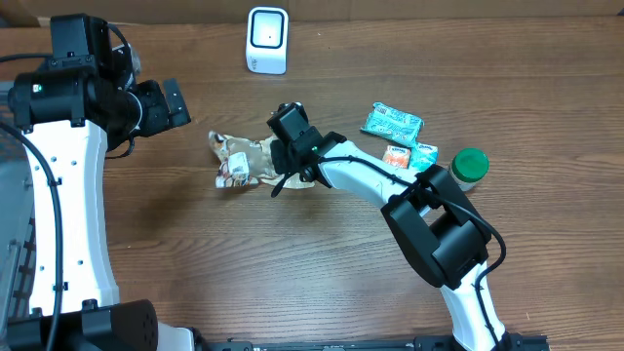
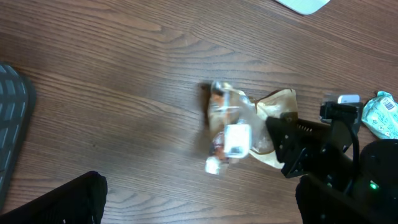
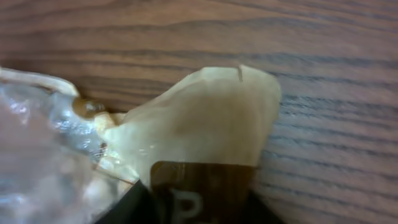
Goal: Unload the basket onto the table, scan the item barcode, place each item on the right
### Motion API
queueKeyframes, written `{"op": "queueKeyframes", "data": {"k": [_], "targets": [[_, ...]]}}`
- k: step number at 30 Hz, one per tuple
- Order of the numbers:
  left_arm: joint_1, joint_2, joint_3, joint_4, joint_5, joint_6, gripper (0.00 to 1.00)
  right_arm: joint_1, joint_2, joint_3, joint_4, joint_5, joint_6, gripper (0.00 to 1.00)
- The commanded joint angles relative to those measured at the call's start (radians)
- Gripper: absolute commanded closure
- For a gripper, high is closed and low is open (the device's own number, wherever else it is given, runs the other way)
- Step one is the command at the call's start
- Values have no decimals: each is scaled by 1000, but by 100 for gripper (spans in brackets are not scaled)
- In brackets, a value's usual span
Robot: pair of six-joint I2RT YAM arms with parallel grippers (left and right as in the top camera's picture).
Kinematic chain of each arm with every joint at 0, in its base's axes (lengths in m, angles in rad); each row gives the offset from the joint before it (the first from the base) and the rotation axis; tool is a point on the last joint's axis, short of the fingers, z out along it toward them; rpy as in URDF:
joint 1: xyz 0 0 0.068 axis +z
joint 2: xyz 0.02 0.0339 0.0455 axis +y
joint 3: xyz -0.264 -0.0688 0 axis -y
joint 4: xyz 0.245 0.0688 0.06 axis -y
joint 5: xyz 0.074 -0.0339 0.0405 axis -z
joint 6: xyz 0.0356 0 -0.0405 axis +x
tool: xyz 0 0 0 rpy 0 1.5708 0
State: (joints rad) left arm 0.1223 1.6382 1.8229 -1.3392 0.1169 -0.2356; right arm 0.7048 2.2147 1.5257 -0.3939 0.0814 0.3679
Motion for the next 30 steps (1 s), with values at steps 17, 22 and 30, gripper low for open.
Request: {"op": "queueKeyframes", "data": {"k": [17, 22, 30], "targets": [[2, -15, 7, 1, 4, 7, 0, -97, -295, 109, -375, -248, -48, 96], [2, -15, 7, 1, 4, 7, 0, -132, -412, 109, -380, -350, -117, 96], [2, -15, 7, 1, 4, 7, 0, -163, -465, 109, -397, -332, -115, 96]]}}
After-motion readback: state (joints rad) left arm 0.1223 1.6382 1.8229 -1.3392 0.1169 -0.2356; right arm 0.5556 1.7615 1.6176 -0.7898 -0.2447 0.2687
